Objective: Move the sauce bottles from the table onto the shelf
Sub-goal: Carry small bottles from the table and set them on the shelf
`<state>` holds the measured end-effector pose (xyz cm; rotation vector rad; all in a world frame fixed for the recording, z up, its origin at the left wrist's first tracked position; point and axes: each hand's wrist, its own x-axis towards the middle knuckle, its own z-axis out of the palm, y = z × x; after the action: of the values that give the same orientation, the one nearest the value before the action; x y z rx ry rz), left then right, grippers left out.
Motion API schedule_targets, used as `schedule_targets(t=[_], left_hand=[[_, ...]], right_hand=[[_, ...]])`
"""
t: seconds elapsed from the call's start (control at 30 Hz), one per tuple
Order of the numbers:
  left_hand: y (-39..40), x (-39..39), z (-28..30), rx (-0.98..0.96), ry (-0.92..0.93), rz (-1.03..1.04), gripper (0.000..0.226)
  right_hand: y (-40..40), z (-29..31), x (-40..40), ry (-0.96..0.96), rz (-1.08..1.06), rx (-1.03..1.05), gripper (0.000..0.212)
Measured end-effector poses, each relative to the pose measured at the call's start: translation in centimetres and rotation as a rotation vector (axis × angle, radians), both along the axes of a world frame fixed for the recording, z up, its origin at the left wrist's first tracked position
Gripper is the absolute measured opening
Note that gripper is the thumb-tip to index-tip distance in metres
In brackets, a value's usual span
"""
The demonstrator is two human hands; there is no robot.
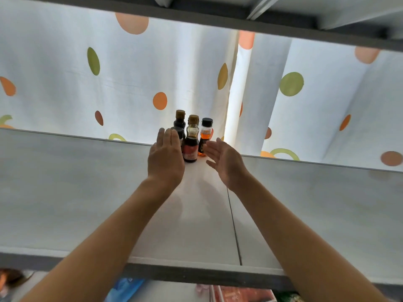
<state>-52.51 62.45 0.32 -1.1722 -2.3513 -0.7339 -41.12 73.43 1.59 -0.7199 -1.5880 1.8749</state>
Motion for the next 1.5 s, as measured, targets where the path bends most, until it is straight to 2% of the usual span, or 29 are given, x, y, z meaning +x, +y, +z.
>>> schedule_targets(t=[0.1, 0.2, 0.4, 0.53, 0.67, 0.8, 0.93, 1.03, 1.23, 1.5], left_hand=[[-2.4, 2.0, 0.0, -0.060, 0.032, -0.114, 0.059], [-5.6, 3.5, -0.9, -0.122, 0.013, -0.167, 0.058], [-12.5, 6.5, -2.7, -0.177, -0.017, -0.153, 0.057], [-17.2, 9.1, -3.1, -0.169, -0.024, -0.074, 0.057], [-22.7, 13.0, -4.4, -0.205, -0.014, 0.069, 0.060], [-28.0, 18.2, -6.5, -0.267, 0.109, 0.228, 0.064], [-33.3, 24.4, -8.1, -0.376, 0.001, 0.394, 0.067], [-37.0, 28.7, -8.8, -0.442, -0.038, 0.527, 0.061], [-45.4, 37.0, -11.4, -0.508, -0.172, 0.759, 0.065], [-58.4, 48.0, -15.4, -0.417, -0.396, 1.103, 0.078]], right_hand=[[-2.1, 0.6, 2.4, 0.097, 0.074, -0.125, 0.051], [-4.9, 0.5, 4.2, 0.104, 0.109, -0.106, 0.051], [-11.7, -1.7, 5.8, -0.292, 0.128, 0.513, 0.048], [-16.2, -2.6, 7.3, -0.306, 0.169, 0.666, 0.048], [-20.3, -4.2, 10.0, -0.306, 0.296, 0.923, 0.050], [-24.1, -6.3, 13.1, -0.309, 0.452, 1.172, 0.053], [-28.4, -8.3, 16.2, -0.264, 0.644, 1.307, 0.055], [-32.1, -9.7, 18.2, -0.204, 0.767, 1.388, 0.056], [-40.8, -12.8, 22.0, -0.034, 1.012, 1.488, 0.056], [-55.3, -16.7, 28.9, 0.158, 1.326, 1.483, 0.055]])
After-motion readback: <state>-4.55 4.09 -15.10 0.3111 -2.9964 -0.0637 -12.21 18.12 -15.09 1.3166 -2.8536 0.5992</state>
